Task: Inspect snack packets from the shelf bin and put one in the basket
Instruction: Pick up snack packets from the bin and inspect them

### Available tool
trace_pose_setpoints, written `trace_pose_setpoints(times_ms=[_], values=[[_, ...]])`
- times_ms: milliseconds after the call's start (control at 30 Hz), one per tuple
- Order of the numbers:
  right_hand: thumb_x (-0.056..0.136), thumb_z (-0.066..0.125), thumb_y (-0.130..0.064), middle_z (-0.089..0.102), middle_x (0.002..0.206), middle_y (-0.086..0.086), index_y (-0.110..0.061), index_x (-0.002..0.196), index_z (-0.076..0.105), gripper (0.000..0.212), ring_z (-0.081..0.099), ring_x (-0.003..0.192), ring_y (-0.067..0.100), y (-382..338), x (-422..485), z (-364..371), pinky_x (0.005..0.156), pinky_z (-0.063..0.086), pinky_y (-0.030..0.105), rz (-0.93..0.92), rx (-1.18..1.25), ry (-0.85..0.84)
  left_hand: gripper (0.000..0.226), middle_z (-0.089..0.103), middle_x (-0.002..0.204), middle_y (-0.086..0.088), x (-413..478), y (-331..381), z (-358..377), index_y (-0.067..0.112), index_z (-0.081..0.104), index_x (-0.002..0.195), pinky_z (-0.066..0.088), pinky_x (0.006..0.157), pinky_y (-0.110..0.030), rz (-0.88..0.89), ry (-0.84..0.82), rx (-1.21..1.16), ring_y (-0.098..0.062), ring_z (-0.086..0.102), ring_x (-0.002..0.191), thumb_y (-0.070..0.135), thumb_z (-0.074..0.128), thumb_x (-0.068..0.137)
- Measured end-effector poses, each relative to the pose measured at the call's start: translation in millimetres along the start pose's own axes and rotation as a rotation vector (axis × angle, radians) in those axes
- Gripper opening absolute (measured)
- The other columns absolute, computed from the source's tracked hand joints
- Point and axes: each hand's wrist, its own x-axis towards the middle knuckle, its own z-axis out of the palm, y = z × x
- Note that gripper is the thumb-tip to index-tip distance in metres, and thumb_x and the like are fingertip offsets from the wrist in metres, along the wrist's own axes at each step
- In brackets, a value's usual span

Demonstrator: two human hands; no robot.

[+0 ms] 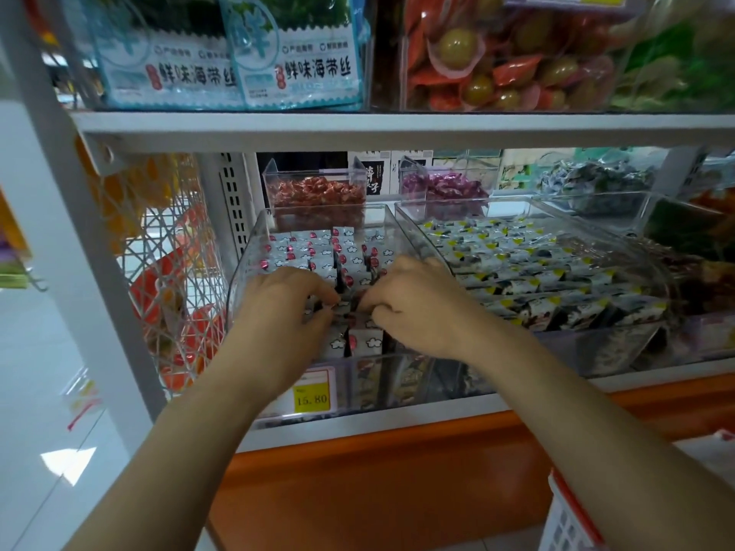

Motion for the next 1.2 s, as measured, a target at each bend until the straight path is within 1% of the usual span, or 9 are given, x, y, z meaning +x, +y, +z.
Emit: trace_pose_setpoints(times_ms=[100, 300, 500, 600, 700, 833, 967, 1100, 1200], values=[[0.092, 0.042, -0.01, 0.065, 0.108, 0.002, -0.021, 0.112, 0.068, 0.035, 0.041, 0.108, 0.014, 8, 8, -8, 0.084, 0.032, 0.029, 0.02, 0.112, 0.068, 0.017, 0.058, 0.118, -0.004, 3, 0, 2, 0.018, 0.065, 0.101, 0.04, 0.098, -0.045, -0.015, -0.003, -0.024, -0.025, 0.052, 0.107, 0.01, 0.054, 0.09], [0.088, 0.049, -0.004, 0.059, 0.105, 0.004, -0.022, 0.105, 0.07, 0.032, 0.047, 0.108, 0.014, 18, 25, -9, 0.077, 0.035, 0.024, 0.119, 0.157, 0.162, 0.018, 0.056, 0.119, -0.002, 7, -4, 4, 0.02, 0.064, 0.102, 0.038, 0.099, -0.036, -0.02, 0.008, -0.029, -0.02, 0.047, 0.114, 0.011, 0.053, 0.091], [0.086, 0.064, -0.025, 0.063, 0.109, 0.005, -0.023, 0.102, 0.07, 0.017, 0.044, 0.114, 0.025, 18, 42, 1, 0.091, 0.037, 0.035, 0.072, -0.147, 0.091, 0.018, 0.053, 0.115, 0.002, 12, -9, 5, 0.022, 0.063, 0.103, 0.036, 0.091, -0.024, -0.013, 0.014, -0.043, -0.012, 0.045, 0.104, 0.013, 0.053, 0.092], [0.084, 0.065, -0.026, 0.063, 0.103, 0.0, -0.021, 0.092, 0.07, 0.01, 0.043, 0.111, 0.023, 15, 44, 6, 0.093, 0.034, 0.036, 0.024, -0.236, 0.071, 0.017, 0.051, 0.111, 0.005, 14, -11, 6, 0.023, 0.063, 0.102, 0.031, 0.089, -0.022, -0.02, 0.009, -0.04, -0.016, 0.045, 0.111, 0.014, 0.053, 0.092], [0.085, 0.063, -0.018, 0.058, 0.088, -0.006, -0.018, 0.085, 0.065, 0.002, 0.049, 0.097, 0.016, 19, 42, 0, 0.085, 0.039, 0.031, 0.048, 0.043, 0.167, 0.015, 0.053, 0.115, 0.003, 15, -10, 7, 0.025, 0.062, 0.101, 0.032, 0.088, -0.02, -0.018, 0.021, -0.046, -0.014, 0.045, 0.109, 0.015, 0.054, 0.092], [0.09, 0.057, -0.011, 0.053, 0.077, -0.01, -0.016, 0.081, 0.054, 0.01, 0.05, 0.07, 0.003, 20, 24, -14, 0.059, 0.042, 0.02, 0.151, 0.499, 0.404, 0.017, 0.046, 0.111, 0.009, 16, -7, 7, 0.027, 0.06, 0.104, 0.033, 0.063, -0.009, -0.041, 0.088, -0.113, -0.004, 0.046, 0.089, 0.017, 0.054, 0.092], [0.092, 0.054, -0.01, 0.051, 0.074, -0.008, -0.02, 0.079, 0.048, 0.017, 0.048, 0.063, -0.002, 23, -2, -20, 0.057, 0.039, 0.011, 0.205, 0.614, 0.678, 0.032, 0.055, 0.123, -0.001, 13, 0, 8, 0.018, 0.055, 0.125, 0.042, 0.081, -0.022, -0.058, 0.127, -0.182, -0.013, 0.052, 0.104, 0.02, 0.053, 0.093], [0.094, 0.051, -0.01, 0.057, 0.076, 0.004, -0.018, 0.079, 0.05, 0.017, 0.054, 0.059, 0.01, 27, -21, -18, 0.053, 0.049, 0.023, 0.331, 0.882, 0.641, 0.04, 0.059, 0.112, 0.01, 10, 11, 12, 0.018, 0.049, 0.133, 0.038, 0.067, -0.009, -0.069, 0.099, -0.327, 0.001, 0.052, 0.087, 0.024, 0.051, 0.094], [0.095, 0.049, -0.007, 0.059, 0.074, 0.004, -0.008, 0.081, 0.053, 0.014, 0.057, 0.054, 0.008, 26, -30, -13, 0.05, 0.052, 0.023, 0.392, 1.122, 0.574, 0.036, 0.06, 0.1, 0.013, 8, 15, 14, 0.019, 0.053, 0.129, 0.041, 0.06, -0.01, -0.107, 0.064, -0.407, 0.003, 0.053, 0.081, 0.026, 0.05, 0.094]])
